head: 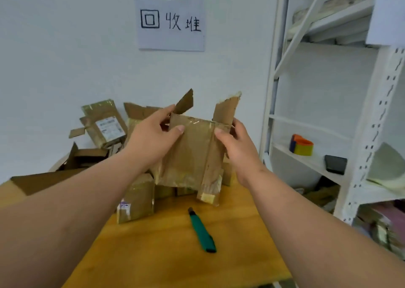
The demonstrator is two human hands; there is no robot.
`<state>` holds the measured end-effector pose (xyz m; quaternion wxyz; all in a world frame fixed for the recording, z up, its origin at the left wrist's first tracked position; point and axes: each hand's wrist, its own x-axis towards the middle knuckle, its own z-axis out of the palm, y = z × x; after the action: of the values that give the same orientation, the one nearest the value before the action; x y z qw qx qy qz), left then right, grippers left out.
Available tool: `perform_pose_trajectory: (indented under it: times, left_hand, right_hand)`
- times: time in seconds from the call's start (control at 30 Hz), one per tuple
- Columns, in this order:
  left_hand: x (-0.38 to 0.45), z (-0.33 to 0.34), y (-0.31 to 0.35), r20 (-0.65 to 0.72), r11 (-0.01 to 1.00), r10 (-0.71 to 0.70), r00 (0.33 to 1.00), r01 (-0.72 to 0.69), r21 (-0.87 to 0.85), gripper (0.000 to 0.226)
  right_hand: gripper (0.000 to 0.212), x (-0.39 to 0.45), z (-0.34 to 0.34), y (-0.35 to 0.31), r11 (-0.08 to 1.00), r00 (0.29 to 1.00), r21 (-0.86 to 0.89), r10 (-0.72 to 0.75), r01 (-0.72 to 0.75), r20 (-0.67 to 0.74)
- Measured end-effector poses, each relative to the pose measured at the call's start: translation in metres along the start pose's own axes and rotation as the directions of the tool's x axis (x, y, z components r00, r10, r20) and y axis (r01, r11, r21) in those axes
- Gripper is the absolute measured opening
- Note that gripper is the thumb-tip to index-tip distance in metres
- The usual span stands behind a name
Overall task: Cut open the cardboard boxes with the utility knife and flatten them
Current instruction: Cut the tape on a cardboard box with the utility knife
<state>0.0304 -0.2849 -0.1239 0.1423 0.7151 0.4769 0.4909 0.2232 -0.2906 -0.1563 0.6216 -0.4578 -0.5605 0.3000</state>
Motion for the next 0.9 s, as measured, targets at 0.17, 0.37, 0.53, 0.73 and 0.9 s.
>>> perform_pose_trajectory:
  times: [0.17,0.37,0.53,0.73,0.9]
  left_hand:
    - [-0.042,-0.030,0.001,0.011,0.993,-0.070,0.997,0.071,-0.099,0.050]
    - [-0.087,-0.048,-0.026,0.021,0.851,-0.361,0.932,0.339,-0.401,0.037]
    - [-0.114,-0.051,-0.065,0.064,0.600,-0.601,0.797,0.502,-0.623,0.029]
    - [-0.130,-0.051,-0.126,0.094,0.387,-0.787,0.610,0.607,-0.694,0.029]
    - [-0.145,-0.045,-0.174,0.083,0.350,-0.860,0.503,0.701,-0.622,0.030]
  right_hand:
    - [0.053,-0.046,0.002,-0.019,1.000,0.985,0.021,0.008,-0.012,0.170]
    - [0.091,-0.091,0.023,-0.023,0.990,0.957,-0.141,0.035,0.006,0.287]
    - [0.070,-0.105,0.037,-0.021,0.945,0.875,-0.317,0.087,0.078,0.476]
    - [0.090,-0.102,0.055,0.019,0.868,0.756,-0.494,0.285,0.058,0.590]
    - [0.106,-0.093,0.051,0.066,0.785,0.758,-0.617,0.428,-0.043,0.492]
